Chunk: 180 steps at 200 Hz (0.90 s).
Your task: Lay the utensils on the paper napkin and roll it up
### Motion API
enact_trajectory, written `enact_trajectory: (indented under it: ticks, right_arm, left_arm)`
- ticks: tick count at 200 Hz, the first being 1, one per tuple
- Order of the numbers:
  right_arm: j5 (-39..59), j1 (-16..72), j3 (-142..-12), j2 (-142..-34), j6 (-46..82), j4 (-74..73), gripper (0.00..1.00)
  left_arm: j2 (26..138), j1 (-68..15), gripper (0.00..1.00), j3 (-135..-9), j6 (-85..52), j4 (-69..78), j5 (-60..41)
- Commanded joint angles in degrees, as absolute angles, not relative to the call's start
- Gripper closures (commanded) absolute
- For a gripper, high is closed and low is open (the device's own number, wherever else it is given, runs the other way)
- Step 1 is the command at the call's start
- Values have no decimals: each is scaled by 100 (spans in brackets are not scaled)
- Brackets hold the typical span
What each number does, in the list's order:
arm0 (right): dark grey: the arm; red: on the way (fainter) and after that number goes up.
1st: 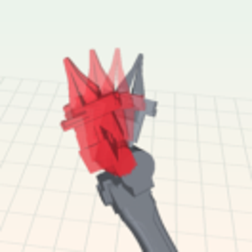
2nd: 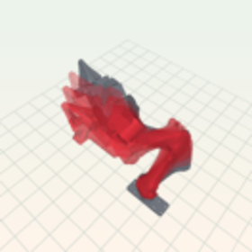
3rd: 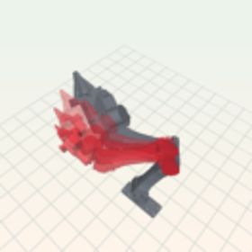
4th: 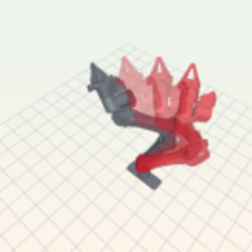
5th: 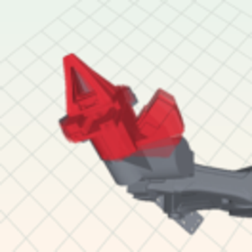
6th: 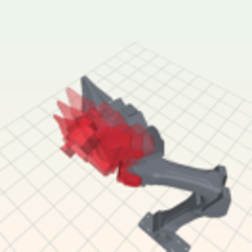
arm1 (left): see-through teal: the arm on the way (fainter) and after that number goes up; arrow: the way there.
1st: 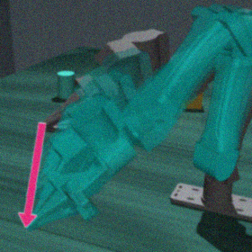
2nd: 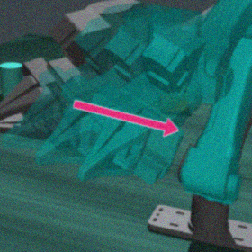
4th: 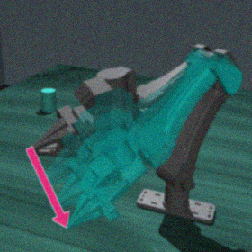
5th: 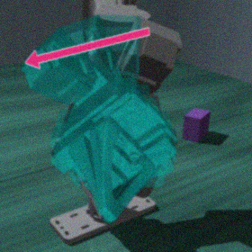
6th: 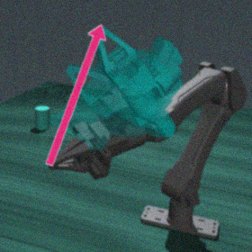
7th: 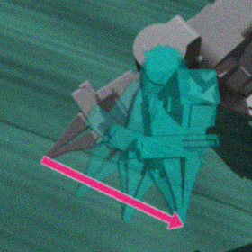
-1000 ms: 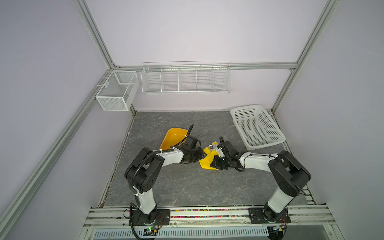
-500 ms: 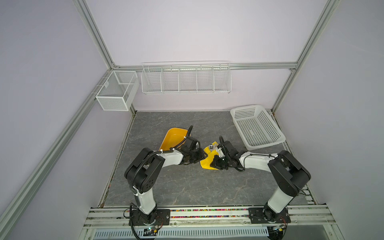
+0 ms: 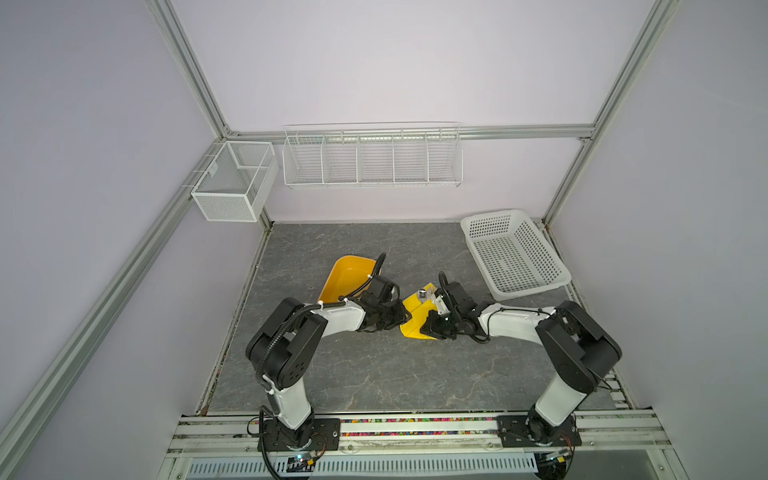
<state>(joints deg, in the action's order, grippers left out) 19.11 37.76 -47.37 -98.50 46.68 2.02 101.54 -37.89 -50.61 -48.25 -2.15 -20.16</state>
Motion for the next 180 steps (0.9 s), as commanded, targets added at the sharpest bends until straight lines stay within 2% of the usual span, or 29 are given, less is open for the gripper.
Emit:
enact_trajectory:
  ticks: [1,28,51,111,127,148,180]
  right_arm:
    - [1809,3797,-4724,-9853,4698,321,85]
    - [1813,3797,-4727,-9852,4700,304,85]
    - [1811,3804,-4711,-9853,4707,300,85]
    - [1831,3798,-4620,-9810,4738,203,85]
    - [1848,3802,-4616,-9800,4743,178,85]
    - [1846,3801,-4607,-9791,4757,164,85]
    - [1839,3800,-4603,-9791,4765,150,86]
  left_arm:
    - [10070,-3814,76,-4936,-4926,-502,-1919]
    - [10010,-3815,75,-4883,-4992,-306,-2032]
    - [9984,-3816,66,-4900,-5038,-151,-2169]
    - [10041,-3816,59,-4731,-5321,411,-2376]
    - [10021,-3814,60,-4732,-5327,381,-2287]
    - [9968,-3814,67,-4756,-5314,211,-2073]
    - [9864,-3814,69,-4699,-5271,332,-2009]
